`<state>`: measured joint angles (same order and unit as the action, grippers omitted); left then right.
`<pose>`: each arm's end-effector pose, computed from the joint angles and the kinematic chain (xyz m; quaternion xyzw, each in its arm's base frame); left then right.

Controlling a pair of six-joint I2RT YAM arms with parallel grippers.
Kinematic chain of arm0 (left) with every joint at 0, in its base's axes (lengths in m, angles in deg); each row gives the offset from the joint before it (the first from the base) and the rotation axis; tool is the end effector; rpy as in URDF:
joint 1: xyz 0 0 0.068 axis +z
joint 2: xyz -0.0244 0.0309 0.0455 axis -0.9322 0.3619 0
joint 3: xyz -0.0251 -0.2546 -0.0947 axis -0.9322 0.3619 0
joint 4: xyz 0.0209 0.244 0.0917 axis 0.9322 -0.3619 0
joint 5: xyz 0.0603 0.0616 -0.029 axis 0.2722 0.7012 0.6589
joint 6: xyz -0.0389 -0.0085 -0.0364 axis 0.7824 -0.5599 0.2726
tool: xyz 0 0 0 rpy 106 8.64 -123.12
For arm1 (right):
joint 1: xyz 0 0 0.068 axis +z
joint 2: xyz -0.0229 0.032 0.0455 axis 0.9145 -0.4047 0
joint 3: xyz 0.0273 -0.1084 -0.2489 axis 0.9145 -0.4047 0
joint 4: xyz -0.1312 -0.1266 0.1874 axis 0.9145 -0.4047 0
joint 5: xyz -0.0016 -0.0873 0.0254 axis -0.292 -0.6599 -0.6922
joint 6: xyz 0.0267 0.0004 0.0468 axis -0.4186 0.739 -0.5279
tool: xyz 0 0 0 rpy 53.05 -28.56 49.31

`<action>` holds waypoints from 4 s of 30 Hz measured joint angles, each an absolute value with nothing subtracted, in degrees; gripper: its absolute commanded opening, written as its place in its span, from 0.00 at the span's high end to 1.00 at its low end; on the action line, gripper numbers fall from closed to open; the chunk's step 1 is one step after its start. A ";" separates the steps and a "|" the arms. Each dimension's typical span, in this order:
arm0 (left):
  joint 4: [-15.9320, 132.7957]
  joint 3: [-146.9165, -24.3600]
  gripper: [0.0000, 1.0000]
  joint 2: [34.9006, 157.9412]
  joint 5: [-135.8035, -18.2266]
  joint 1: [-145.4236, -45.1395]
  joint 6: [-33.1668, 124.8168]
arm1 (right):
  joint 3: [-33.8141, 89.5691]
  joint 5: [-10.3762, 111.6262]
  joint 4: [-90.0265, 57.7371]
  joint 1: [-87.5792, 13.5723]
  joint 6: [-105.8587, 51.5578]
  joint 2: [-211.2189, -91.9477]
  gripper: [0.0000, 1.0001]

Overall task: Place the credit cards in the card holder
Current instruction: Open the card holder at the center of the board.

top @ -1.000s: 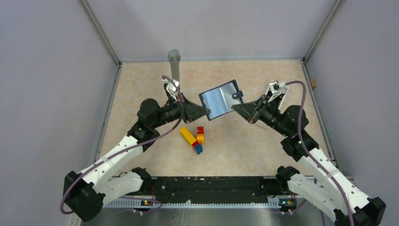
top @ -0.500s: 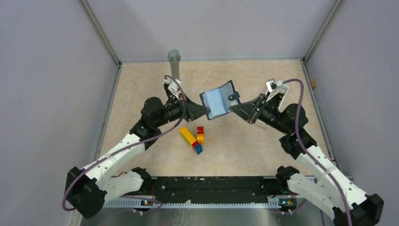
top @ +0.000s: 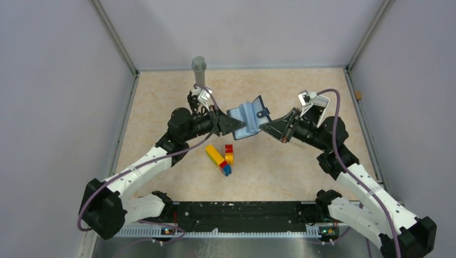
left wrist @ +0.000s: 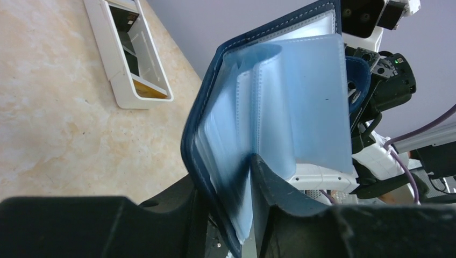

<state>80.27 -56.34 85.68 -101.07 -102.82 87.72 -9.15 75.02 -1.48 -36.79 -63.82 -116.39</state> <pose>0.2056 -0.1617 0.3207 0.0850 0.6906 -0.6179 0.3661 0.1567 0.1097 0.3439 -0.1262 0.6588 0.5741 0.4696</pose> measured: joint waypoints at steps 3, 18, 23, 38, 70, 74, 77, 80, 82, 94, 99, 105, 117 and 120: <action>81.80 -56.34 0.75 86.49 -101.77 -102.82 88.68 | -9.19 75.56 -1.86 -36.79 -63.49 -116.43 1.00; 67.66 -59.62 1.00 91.10 -95.82 -103.41 83.54 | -9.96 50.49 -23.69 -36.09 -62.47 -118.69 0.50; 62.39 -60.45 1.00 97.48 -94.12 -104.14 82.19 | -13.30 42.71 -29.46 -36.37 -61.59 -116.92 0.46; 65.32 -60.47 1.00 114.70 -96.59 -108.64 84.11 | -20.21 50.78 -22.34 -36.37 -58.90 -118.60 0.52; 70.41 -60.45 0.80 120.91 -100.41 -109.03 83.02 | -22.06 48.46 -12.37 -33.49 -60.00 -144.54 0.73; 68.93 -60.45 0.86 120.58 -99.34 -109.03 82.34 | -21.41 46.03 -13.70 -33.29 -60.80 -144.43 0.70; 67.60 -60.45 0.93 119.82 -98.25 -109.03 81.80 | -21.34 44.28 -14.95 -33.27 -61.33 -143.58 0.62; 66.48 -60.45 0.96 119.25 -97.40 -109.03 81.05 | -20.99 41.46 -18.45 -33.25 -61.48 -141.26 0.56; 66.02 -60.49 0.98 119.23 -97.35 -109.03 80.92 | -20.97 39.02 -21.29 -33.25 -61.50 -139.43 0.55; 65.28 -60.71 0.97 119.21 -97.40 -109.01 80.75 | -18.68 43.15 -23.63 -33.27 -55.97 -127.49 0.73; 65.32 -60.71 0.87 119.21 -97.46 -109.01 80.83 | -18.35 48.42 -19.73 -33.27 -55.45 -133.90 0.71; 65.17 -60.71 0.59 119.21 -97.46 -108.83 80.88 | -18.50 51.08 -17.44 -33.27 -55.76 -140.15 0.68; 61.54 -61.43 0.43 118.46 -96.52 -108.62 79.72 | -18.96 54.16 -12.28 -33.27 -57.00 -145.31 0.70; 61.28 -61.48 0.43 118.46 -96.37 -108.62 79.52 | -18.96 54.95 -11.47 -33.27 -57.11 -145.70 0.76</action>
<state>61.28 -61.48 118.46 -96.37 -108.62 79.52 -18.96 54.95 -11.47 -33.27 -57.11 -145.70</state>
